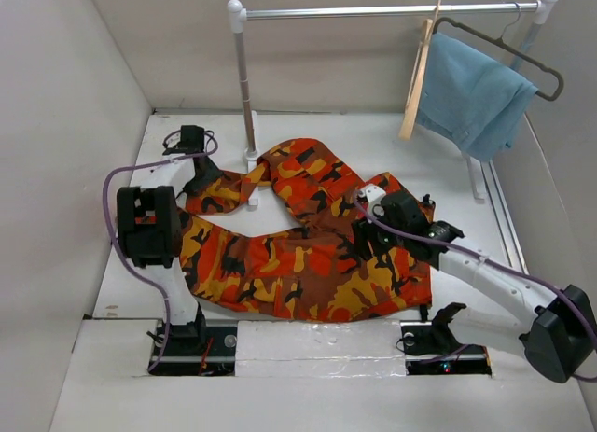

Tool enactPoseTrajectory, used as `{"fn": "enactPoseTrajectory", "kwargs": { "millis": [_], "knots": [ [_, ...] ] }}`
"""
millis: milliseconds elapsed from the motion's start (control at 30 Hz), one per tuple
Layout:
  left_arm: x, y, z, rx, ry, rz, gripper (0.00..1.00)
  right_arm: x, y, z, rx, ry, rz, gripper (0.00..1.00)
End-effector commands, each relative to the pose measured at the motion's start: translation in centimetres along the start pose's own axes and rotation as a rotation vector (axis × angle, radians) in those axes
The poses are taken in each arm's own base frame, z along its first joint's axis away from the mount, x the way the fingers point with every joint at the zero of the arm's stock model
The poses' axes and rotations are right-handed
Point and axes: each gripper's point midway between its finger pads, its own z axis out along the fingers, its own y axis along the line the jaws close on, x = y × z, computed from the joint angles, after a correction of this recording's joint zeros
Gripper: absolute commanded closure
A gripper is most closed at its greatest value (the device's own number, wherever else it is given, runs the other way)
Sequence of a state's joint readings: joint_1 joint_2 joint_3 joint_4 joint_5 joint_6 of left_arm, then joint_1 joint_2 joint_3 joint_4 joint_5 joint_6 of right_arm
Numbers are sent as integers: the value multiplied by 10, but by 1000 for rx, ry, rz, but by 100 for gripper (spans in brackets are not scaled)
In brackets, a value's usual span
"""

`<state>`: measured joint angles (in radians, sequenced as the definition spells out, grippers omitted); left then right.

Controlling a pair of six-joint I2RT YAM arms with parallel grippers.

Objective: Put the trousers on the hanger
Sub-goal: Flatten out the trousers at the center of the board.

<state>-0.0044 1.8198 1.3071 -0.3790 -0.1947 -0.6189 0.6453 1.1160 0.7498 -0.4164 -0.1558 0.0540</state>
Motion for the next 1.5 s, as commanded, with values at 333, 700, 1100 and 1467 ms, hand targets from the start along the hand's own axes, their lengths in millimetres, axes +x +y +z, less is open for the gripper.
{"fn": "enactPoseTrajectory", "kwargs": {
  "millis": [333, 700, 1100, 1467],
  "knots": [
    [8, 7, 66, -68, 71, 33, 75, 59, -135, -19, 405, -157, 614, 26],
    [-4, -6, 57, 29, 72, -3, 100, 46, -256, -24, 444, -314, 745, 24],
    [-97, -26, -60, 165, -247, -137, 100, 71, -330, -72, 582, -354, 901, 100],
    [-110, 5, -118, 137, -392, -188, 100, 75, -356, -118, 688, -347, 954, 51]
  ]
}}
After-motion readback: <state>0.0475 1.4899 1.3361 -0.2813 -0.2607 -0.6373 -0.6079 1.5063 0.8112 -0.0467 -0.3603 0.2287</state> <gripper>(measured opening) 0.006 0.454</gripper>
